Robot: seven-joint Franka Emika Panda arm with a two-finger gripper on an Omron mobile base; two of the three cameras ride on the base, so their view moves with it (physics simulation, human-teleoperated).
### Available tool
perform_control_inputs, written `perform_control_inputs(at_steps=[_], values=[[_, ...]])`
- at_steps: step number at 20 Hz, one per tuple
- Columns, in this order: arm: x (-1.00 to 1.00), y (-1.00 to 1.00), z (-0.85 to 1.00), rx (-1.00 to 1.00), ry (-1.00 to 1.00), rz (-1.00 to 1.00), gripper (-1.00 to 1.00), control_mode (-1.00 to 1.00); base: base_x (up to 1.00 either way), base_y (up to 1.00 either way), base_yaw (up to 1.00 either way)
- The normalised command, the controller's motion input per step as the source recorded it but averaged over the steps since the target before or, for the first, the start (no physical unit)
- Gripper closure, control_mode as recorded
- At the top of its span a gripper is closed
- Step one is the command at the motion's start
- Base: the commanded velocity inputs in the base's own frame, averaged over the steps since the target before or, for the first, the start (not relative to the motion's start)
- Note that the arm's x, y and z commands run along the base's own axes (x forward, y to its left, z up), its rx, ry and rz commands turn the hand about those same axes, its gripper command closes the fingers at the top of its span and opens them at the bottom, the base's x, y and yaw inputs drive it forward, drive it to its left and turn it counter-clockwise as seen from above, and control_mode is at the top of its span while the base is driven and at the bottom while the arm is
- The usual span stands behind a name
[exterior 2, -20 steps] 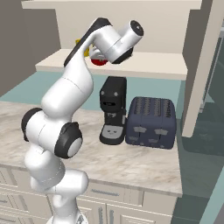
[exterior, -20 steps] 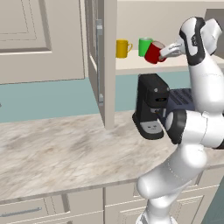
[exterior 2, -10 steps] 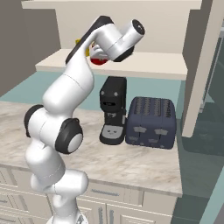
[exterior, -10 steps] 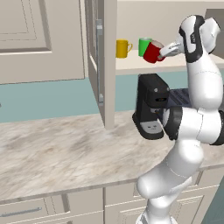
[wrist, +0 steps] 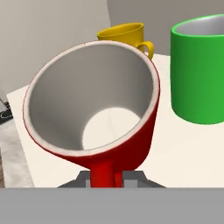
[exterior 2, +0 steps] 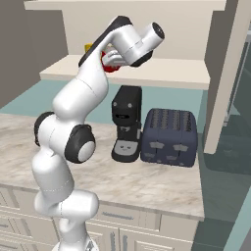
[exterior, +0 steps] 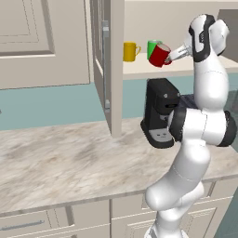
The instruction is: Pick the mug on the counter and place it in the cabinet with the handle facing the right, like the mugs already inside.
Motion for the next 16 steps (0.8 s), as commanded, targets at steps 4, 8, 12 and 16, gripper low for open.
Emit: perform_control_inputs(at_steps=[4, 8, 12, 16], values=[[0.00, 0.00, 0.00, 0.00, 0.00, 0.08, 1.00, -1.00, 0.00, 0.00, 0.00], [0.00, 0.00, 0.00, 0.00, 0.00, 0.05, -1.00, -1.00, 0.00, 0.00, 0.00], [0.00, 0.00, 0.00, 0.00, 0.00, 0.04, -1.00, -1.00, 0.00, 0.00, 0.00], [-0.03, 0.00, 0.00, -0.06, 0.00, 0.03, -1.00, -1.00, 0.00, 0.00, 0.00]])
